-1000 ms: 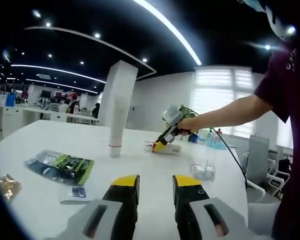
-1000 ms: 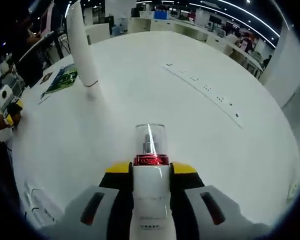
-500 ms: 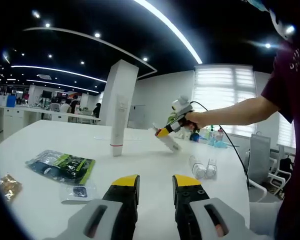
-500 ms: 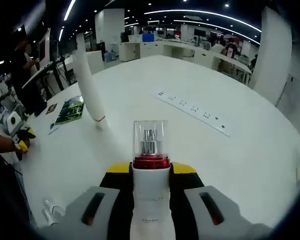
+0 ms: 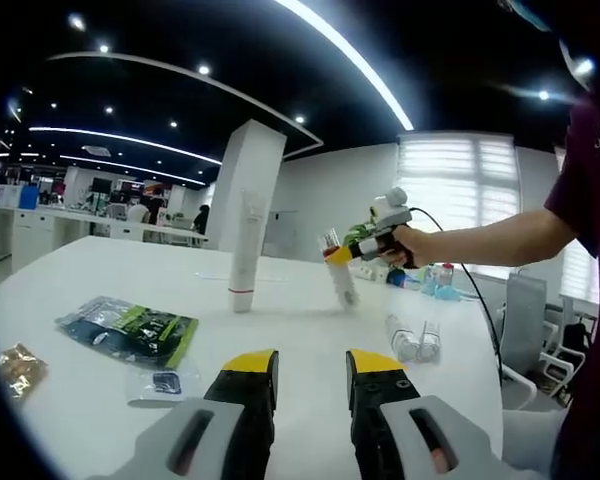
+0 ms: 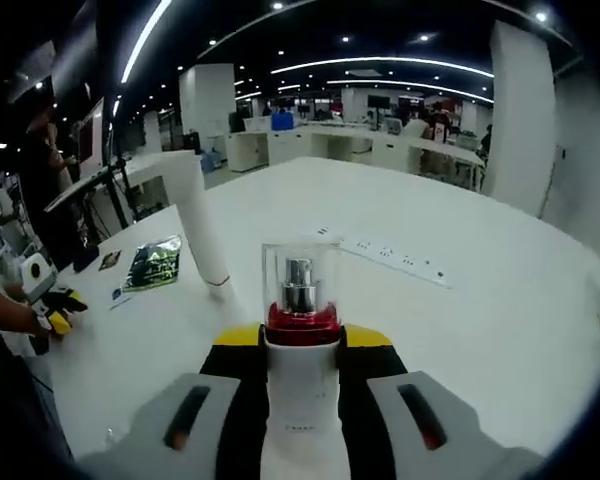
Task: Arrange the skincare products in the storage area until every visible bottle or jar stands upright without overlapping.
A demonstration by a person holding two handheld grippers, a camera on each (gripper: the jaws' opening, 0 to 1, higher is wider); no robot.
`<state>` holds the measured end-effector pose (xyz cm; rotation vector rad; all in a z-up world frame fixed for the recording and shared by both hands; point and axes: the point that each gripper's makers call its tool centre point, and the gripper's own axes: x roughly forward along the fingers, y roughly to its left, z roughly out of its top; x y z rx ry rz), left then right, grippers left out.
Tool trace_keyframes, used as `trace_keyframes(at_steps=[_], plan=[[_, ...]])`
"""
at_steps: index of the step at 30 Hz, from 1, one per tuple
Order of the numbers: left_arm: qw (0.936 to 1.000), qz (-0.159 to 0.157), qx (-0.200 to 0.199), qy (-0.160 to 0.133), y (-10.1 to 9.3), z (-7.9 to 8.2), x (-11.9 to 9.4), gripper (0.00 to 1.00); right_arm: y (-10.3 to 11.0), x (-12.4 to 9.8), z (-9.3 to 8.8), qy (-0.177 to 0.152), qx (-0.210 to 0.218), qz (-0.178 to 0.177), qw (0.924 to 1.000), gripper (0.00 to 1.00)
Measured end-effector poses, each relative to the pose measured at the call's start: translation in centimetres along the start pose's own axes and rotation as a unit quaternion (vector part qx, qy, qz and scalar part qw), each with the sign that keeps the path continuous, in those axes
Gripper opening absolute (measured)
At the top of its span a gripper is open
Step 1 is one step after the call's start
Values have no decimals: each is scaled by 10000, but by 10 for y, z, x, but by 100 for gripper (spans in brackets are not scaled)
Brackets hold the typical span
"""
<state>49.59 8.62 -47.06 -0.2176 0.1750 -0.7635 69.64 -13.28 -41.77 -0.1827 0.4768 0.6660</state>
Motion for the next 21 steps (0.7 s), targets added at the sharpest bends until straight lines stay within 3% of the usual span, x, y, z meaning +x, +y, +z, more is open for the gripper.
trace_keyframes(at_steps=[10, 21], plan=[[9999, -61, 86, 54, -2, -3, 1, 28, 11, 23, 28, -709, 358, -230, 9966, 24], [9998, -138, 106, 37, -5, -3, 0, 30, 28, 44, 47, -1104, 274, -454, 9925, 24]])
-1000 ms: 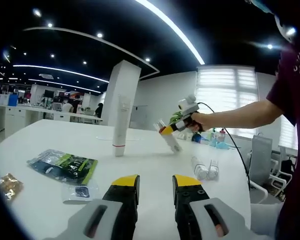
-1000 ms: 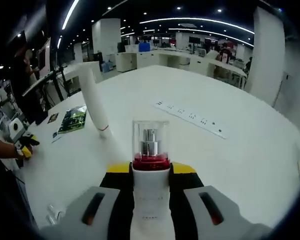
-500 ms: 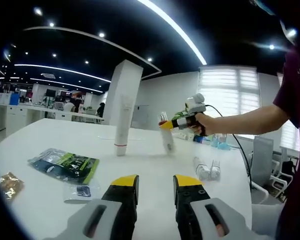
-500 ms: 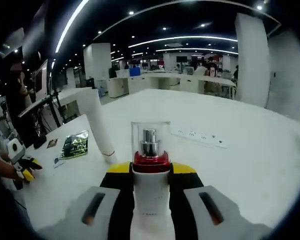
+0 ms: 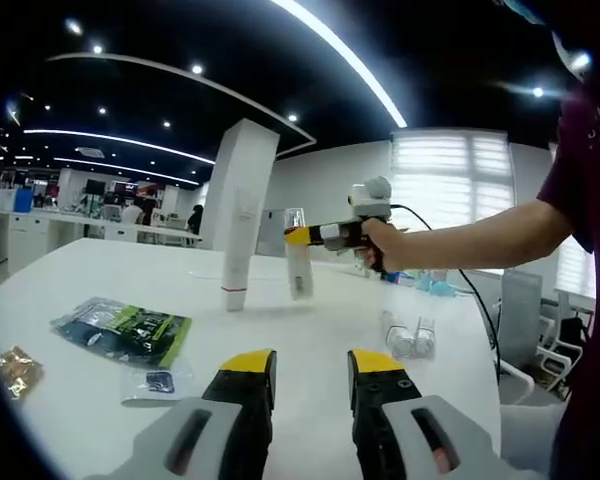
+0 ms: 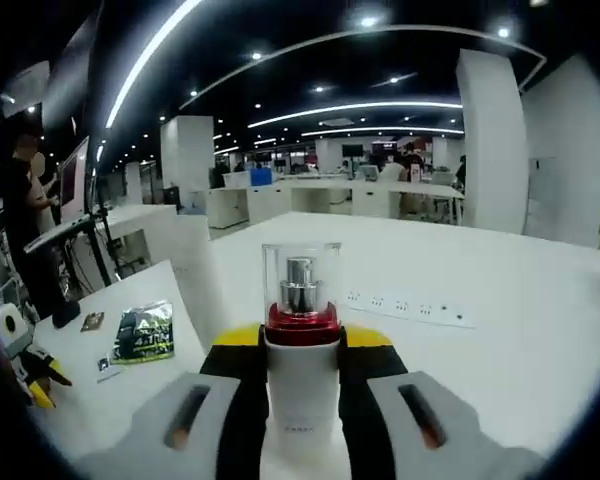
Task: Arrange the skincare products in the storage area until every visible bottle or jar stands upright without overlapping.
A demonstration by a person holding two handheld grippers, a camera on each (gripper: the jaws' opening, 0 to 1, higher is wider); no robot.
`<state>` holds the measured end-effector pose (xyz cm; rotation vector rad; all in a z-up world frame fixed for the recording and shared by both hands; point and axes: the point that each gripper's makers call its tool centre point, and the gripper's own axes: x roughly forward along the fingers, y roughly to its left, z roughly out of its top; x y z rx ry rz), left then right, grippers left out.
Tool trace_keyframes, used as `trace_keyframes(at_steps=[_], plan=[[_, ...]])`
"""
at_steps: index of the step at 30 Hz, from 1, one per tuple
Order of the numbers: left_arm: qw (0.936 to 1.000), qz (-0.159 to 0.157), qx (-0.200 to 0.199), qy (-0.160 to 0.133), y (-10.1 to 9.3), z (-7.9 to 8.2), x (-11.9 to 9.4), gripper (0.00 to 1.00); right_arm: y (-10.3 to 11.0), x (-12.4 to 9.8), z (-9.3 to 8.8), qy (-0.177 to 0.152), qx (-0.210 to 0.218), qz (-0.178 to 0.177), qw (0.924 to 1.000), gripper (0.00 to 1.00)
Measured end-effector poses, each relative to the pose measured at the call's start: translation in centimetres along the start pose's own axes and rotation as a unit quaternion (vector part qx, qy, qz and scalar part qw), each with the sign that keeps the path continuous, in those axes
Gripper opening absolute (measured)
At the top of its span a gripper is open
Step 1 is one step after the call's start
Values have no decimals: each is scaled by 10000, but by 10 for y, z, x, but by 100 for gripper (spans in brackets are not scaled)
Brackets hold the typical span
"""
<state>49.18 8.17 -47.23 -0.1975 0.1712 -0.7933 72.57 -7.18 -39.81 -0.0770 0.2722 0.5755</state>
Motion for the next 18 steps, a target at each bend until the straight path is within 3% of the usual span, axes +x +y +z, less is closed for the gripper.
trace_keyframes(at_steps=[13, 18], plan=[[9999, -18, -44, -95, 1, 3, 0, 34, 0, 29, 4, -322, 66, -155, 9993, 24], [9999, -17, -38, -92, 1, 3, 0, 34, 0, 35, 8, -614, 174, -227, 9977, 24]])
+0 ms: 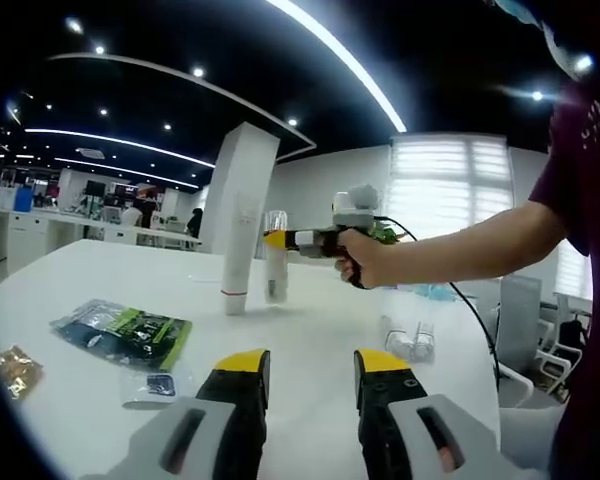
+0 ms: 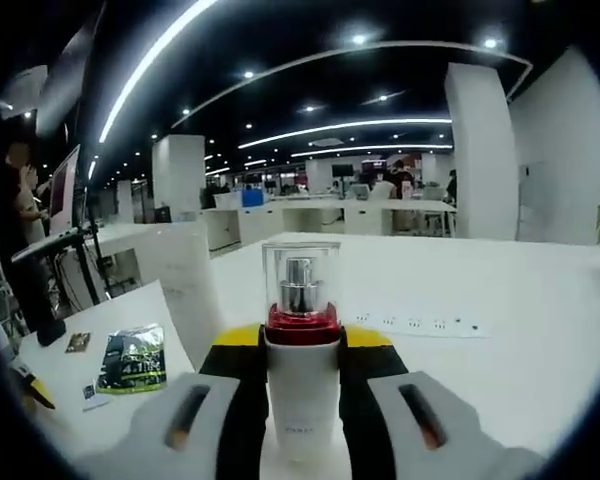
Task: Arrange the skincare products in the storage area until every visible bottle or jar stands upright without overlapping.
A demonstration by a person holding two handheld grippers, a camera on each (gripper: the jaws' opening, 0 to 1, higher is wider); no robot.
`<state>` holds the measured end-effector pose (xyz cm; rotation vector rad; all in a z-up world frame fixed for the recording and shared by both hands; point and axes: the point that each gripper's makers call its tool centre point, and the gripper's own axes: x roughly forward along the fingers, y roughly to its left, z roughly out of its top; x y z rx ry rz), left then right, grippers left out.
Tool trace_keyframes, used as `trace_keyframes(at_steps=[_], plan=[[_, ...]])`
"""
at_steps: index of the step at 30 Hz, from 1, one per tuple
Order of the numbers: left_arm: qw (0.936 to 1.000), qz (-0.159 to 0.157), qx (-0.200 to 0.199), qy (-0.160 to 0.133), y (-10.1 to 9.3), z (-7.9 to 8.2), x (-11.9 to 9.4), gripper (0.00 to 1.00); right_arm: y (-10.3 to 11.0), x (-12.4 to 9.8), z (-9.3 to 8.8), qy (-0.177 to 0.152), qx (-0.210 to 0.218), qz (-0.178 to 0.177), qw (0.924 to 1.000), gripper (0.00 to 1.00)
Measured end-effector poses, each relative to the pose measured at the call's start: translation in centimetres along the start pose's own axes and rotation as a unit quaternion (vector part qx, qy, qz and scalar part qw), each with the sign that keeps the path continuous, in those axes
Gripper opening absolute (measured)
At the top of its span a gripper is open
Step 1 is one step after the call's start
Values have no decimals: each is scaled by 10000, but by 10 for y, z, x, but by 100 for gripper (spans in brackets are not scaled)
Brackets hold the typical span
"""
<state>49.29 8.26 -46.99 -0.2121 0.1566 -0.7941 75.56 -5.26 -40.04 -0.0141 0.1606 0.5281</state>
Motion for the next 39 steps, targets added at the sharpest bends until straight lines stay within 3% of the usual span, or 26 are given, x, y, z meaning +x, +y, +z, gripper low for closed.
trace_keyframes(at_steps=[11, 30, 33, 34, 37, 39], plan=[[10000, 34, -61, -30, 3, 1, 0, 34, 5, 1, -7, -113, -330, -47, 9994, 24], [9999, 9, 3, 120, 0, -4, 2, 34, 9, -17, -12, -241, -192, -650, 9974, 27], [9999, 0, 17, 144, -1, -5, 1, 34, 7, -16, -14, -130, -205, -680, 9974, 27], [9999, -10, 18, 150, -1, -5, 1, 34, 7, -17, -22, 92, -254, -665, 9974, 27], [9999, -35, -14, 163, -1, -5, 1, 34, 13, -18, -36, 283, -41, -434, 9986, 37], [9999, -31, -5, 156, -2, -5, 1, 34, 12, -21, -51, 596, -133, -370, 9974, 40]])
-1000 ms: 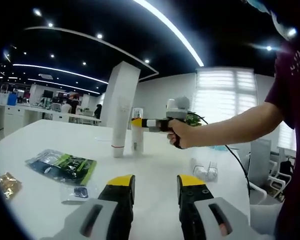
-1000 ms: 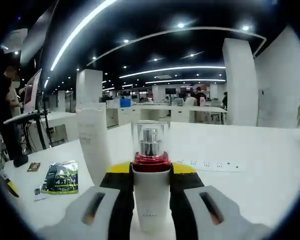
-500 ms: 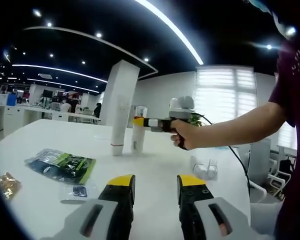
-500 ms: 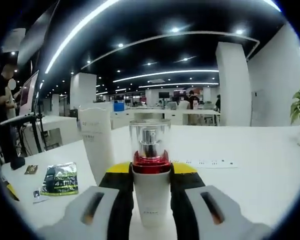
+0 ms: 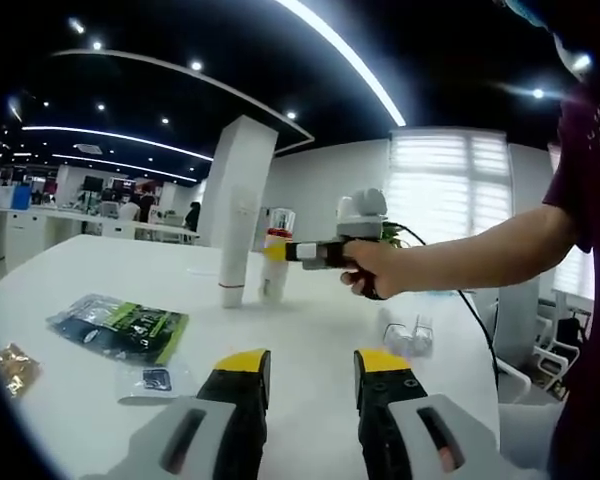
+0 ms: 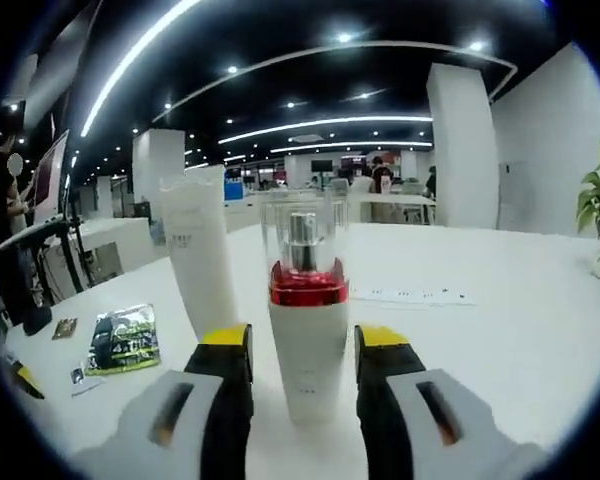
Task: Arrange the skincare products in the storage area until every visible bottle or jar stands upright without overlapping.
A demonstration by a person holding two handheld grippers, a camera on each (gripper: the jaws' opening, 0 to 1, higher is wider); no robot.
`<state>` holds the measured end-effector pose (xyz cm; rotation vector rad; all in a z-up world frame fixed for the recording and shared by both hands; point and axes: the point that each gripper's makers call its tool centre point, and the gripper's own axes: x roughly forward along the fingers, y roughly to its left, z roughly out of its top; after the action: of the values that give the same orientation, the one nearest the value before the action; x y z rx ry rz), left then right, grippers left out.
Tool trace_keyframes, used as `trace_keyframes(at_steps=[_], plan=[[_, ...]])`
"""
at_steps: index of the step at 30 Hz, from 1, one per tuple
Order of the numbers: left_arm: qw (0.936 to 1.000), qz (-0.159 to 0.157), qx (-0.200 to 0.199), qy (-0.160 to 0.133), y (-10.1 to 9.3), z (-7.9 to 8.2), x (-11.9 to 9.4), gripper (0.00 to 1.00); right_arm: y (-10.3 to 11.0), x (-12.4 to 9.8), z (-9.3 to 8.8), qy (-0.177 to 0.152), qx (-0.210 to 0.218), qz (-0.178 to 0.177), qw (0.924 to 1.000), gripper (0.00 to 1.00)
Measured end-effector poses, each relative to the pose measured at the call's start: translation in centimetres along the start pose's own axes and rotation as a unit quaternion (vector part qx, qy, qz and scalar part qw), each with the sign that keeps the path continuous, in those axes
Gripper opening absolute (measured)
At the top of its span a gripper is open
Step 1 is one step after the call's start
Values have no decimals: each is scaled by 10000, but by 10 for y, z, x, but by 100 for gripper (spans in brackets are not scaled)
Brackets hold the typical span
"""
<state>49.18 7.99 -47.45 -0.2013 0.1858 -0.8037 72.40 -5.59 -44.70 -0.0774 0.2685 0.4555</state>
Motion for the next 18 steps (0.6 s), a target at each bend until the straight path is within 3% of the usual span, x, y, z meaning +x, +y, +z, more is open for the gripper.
trace_keyframes(at_steps=[4, 6, 18], plan=[[10000, -16, 33, 33, -1, -1, 1, 34, -2, -4, -9, 127, -118, 40, 9998, 28], [10000, -17, 41, 28, -1, -1, 1, 34, -2, -7, -8, 90, 192, 43, 9998, 27], [9999, -8, 90, 64, -1, -3, 1, 33, 13, -10, -8, 239, 426, -69, 9988, 25]])
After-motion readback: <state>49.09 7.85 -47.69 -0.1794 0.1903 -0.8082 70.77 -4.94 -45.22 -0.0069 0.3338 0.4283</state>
